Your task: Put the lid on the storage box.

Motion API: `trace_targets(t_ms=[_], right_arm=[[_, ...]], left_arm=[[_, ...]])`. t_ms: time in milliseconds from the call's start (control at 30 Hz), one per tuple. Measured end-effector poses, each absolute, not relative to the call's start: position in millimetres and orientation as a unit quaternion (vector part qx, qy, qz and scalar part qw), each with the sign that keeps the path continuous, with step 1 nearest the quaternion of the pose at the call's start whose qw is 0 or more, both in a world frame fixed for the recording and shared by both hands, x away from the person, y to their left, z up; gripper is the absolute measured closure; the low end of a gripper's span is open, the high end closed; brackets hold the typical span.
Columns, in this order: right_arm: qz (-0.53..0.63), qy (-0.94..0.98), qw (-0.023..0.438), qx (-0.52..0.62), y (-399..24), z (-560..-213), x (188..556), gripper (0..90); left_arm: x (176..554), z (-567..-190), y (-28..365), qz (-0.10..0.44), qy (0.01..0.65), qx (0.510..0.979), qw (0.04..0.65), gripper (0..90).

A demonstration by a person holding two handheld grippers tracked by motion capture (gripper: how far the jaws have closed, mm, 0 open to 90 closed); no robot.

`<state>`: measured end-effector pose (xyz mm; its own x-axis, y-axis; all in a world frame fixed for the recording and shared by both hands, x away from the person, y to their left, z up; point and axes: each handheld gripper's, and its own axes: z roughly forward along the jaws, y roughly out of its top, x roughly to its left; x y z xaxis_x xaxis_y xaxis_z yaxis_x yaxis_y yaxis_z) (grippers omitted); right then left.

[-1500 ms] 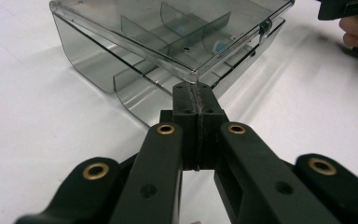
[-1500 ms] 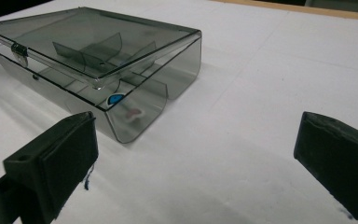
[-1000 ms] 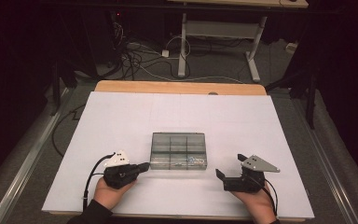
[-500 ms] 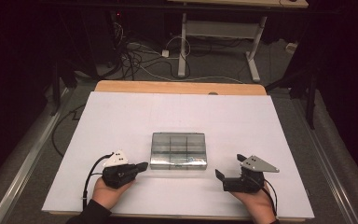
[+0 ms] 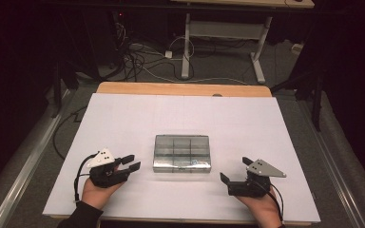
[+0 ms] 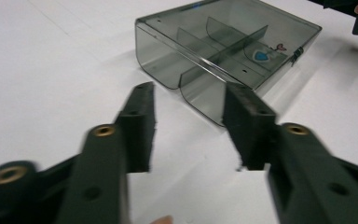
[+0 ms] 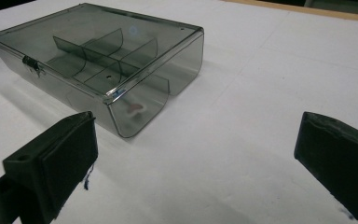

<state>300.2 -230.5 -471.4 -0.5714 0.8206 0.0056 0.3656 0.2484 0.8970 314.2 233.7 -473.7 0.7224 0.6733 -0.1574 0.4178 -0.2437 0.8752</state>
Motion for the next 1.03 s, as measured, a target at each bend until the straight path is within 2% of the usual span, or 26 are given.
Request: trace_targets(t_ms=[200, 300, 367, 533, 1033], right_arm=[[0.48, 0.743, 0.248, 0.395, -233.3, -467.1, 295.7, 0.1], [0.483, 0.741, 0.247, 0.396, -234.5, -465.5, 293.1, 0.1], [0.484, 0.74, 0.249, 0.395, -235.6, -465.3, 290.3, 0.1], [0.49, 0.736, 0.253, 0.393, -239.0, -464.3, 284.0, 0.1], [0.496, 0.727, 0.266, 0.394, -244.3, -463.2, 280.9, 0.1]], left_arm=[[312.8, -471.2, 241.4, 0.147, 0.359, 0.766, 0.512, 22.5], [311.0, -469.6, 242.1, 0.155, 0.358, 0.763, 0.515, 14.9], [309.7, -468.8, 242.0, 0.158, 0.356, 0.762, 0.517, 13.9], [308.2, -467.5, 240.6, 0.159, 0.355, 0.765, 0.514, 0.0], [308.0, -467.7, 237.2, 0.161, 0.36, 0.765, 0.509, 0.0]])
